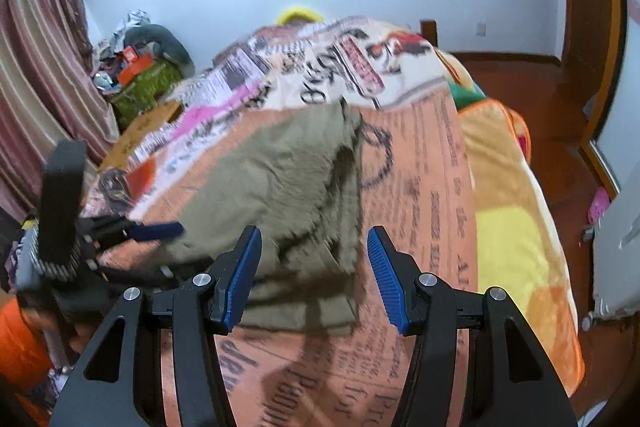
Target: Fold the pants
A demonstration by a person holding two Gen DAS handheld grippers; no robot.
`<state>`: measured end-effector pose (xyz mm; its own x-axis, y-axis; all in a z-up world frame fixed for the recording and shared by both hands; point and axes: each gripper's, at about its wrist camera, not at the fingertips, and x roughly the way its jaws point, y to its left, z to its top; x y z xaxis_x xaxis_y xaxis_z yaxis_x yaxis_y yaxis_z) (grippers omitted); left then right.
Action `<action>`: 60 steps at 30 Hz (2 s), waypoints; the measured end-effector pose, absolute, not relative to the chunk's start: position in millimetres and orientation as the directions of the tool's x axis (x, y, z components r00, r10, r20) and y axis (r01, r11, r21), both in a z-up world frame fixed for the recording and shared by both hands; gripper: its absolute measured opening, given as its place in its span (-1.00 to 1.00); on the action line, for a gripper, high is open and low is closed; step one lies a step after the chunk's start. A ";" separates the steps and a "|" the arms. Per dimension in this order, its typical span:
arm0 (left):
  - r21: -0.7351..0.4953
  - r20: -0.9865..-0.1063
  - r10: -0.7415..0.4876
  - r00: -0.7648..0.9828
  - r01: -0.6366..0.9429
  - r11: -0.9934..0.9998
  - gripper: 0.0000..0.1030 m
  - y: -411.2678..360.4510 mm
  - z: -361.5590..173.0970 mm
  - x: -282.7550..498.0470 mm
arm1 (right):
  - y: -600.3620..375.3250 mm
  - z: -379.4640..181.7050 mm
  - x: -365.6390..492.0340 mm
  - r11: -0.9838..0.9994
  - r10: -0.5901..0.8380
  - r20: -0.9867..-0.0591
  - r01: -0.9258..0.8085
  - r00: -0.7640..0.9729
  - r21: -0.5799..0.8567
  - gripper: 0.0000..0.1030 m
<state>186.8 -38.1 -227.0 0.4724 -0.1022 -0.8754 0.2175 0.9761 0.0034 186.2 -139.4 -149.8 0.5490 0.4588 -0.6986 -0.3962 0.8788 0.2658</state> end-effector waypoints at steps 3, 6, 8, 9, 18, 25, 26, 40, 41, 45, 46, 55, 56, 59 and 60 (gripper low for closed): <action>-0.005 -0.875 -0.111 0.471 0.220 0.976 0.18 -38.6 -227.6 186.3 | -128.1 -150.0 190.9 0.873 0.466 -0.693 -0.412 0.550 0.261 0.10; -0.029 -0.874 -0.128 0.468 0.213 0.977 0.18 -32.0 -225.5 186.7 | -118.9 -165.9 195.5 0.874 0.458 -0.720 -0.412 0.521 0.258 0.10; -0.029 -0.868 -0.128 0.480 0.208 0.978 0.18 -27.5 -220.6 185.4 | -116.6 -180.5 196.8 0.878 0.447 -0.748 -0.400 0.491 0.261 0.10; -0.027 -0.863 -0.127 0.490 0.207 0.978 0.18 -24.6 -217.1 184.7 | -117.2 -188.5 196.9 0.880 0.441 -0.762 -0.394 0.475 0.264 0.10; 0.016 -0.813 -0.040 0.581 0.091 0.996 0.50 33.2 -184.8 232.1 | -137.2 -210.8 192.0 0.869 0.484 -0.763 -0.341 0.429 0.360 0.17; 0.091 -0.838 0.051 0.543 0.047 0.995 0.52 55.8 -203.2 303.7 | -140.0 -214.7 193.2 0.864 0.495 -0.755 -0.341 0.431 0.372 0.26; 0.110 -0.844 0.065 0.533 0.051 0.993 0.52 56.0 -209.3 313.8 | -141.7 -215.8 193.7 0.863 0.497 -0.753 -0.339 0.431 0.375 0.27; 0.198 -0.905 0.121 0.408 0.153 0.968 0.69 49.5 -288.2 363.5 | -159.5 -222.4 214.0 0.903 0.422 -0.776 -0.295 0.468 0.313 0.27; 0.186 -0.907 0.109 0.407 0.155 0.970 0.69 52.0 -288.3 360.8 | -161.6 -222.9 217.1 0.907 0.414 -0.779 -0.285 0.471 0.310 0.27; 0.146 -0.915 0.080 0.397 0.138 0.980 0.69 60.0 -287.0 348.6 | -167.2 -220.5 226.2 0.925 0.375 -0.786 -0.250 0.491 0.285 0.27; 0.144 -0.914 0.079 0.397 0.135 0.980 0.69 60.2 -286.4 345.5 | -168.8 -218.3 227.1 0.929 0.367 -0.786 -0.239 0.497 0.283 0.27; 0.225 -0.894 0.164 0.417 0.101 0.969 0.69 38.0 -273.2 307.8 | -176.1 -194.7 215.6 0.928 0.372 -0.761 -0.220 0.531 0.300 0.32; 0.213 -0.898 0.156 0.411 0.098 0.972 0.69 35.2 -271.8 303.6 | -175.7 -191.8 212.0 0.928 0.372 -0.759 -0.225 0.535 0.297 0.32; 0.155 -0.912 0.105 0.395 0.097 0.983 0.69 27.2 -268.0 290.6 | -174.1 -188.8 206.0 0.927 0.375 -0.757 -0.231 0.536 0.296 0.32; 0.131 -0.918 0.083 0.389 0.097 0.987 0.69 24.5 -267.1 285.8 | -173.8 -188.5 202.3 0.926 0.377 -0.758 -0.231 0.532 0.299 0.32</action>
